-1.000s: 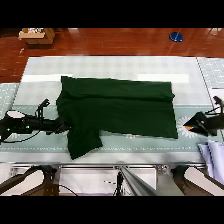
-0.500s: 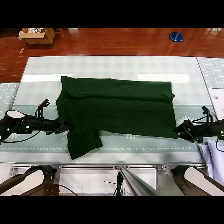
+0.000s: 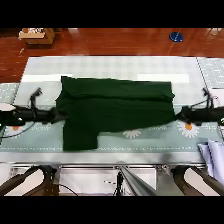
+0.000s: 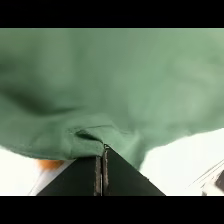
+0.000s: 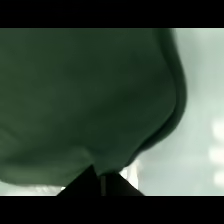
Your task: Fold the shirts.
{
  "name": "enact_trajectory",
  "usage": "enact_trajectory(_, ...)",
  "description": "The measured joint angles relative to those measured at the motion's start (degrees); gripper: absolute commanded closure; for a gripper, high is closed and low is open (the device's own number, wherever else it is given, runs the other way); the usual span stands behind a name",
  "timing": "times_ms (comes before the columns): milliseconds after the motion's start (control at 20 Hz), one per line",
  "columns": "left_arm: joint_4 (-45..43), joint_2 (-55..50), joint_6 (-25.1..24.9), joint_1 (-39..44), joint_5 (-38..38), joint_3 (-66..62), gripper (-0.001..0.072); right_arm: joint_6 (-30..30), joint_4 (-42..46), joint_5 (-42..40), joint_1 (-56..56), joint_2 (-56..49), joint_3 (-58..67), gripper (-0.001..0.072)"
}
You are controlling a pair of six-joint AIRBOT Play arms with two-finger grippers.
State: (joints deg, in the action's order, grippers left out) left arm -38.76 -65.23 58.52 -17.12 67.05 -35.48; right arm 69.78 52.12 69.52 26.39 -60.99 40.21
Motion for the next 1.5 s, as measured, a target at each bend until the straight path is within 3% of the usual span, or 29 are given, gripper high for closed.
enact_trajectory(300, 6.95, 0.66, 0.85, 0.5, -2.54, -13.53, 0.0684, -0.76, -7.5, -5.55, -0.48, 3.67, 9.77, 0.0678)
enact_trajectory(600, 10.73, -11.32, 1.6, 2.47, -5.4, -24.98, 0.0684, -1.68, -16.55, -16.94, -2.6, -3.67, 13.77, 0.0678)
enact_trajectory(950, 15.17, -25.09, 2.82, 2.86, -5.03, -36.13, 0.0684, 0.66, -10.8, -25.29, -10.58, -19.04, 23.37, 0.0678)
enact_trajectory(1300, 15.65, -33.53, 3.19, 2.45, -4.81, -38.32, 0.068, 0.76, -3.63, -29.79, -13.07, -26.32, 26.08, 0.0677)
enact_trajectory(1350, 15.67, -34.45, 3.19, 2.34, -4.94, -38.36, 0.0616, 0.76, -2.43, -30.1, -13.14, -26.75, 26.14, 0.0676)
enact_trajectory(1400, 15.63, -35.15, 3.17, 2.27, -5.01, -38.38, 0.0451, 0.79, -1.29, -30.23, -13.27, -27.19, 26.18, 0.0671)
enact_trajectory(1450, 15.65, -35.6, 3.13, 2.19, -5.14, -38.47, 0.0273, 0.83, -0.39, -30.42, -13.27, -27.45, 26.23, 0.0527)
enact_trajectory(1500, 15.67, -35.98, 2.86, 1.99, -5.2, -38.62, 0.0125, 0.94, 0.52, -30.69, -13.31, -27.67, 26.29, 0.0283)
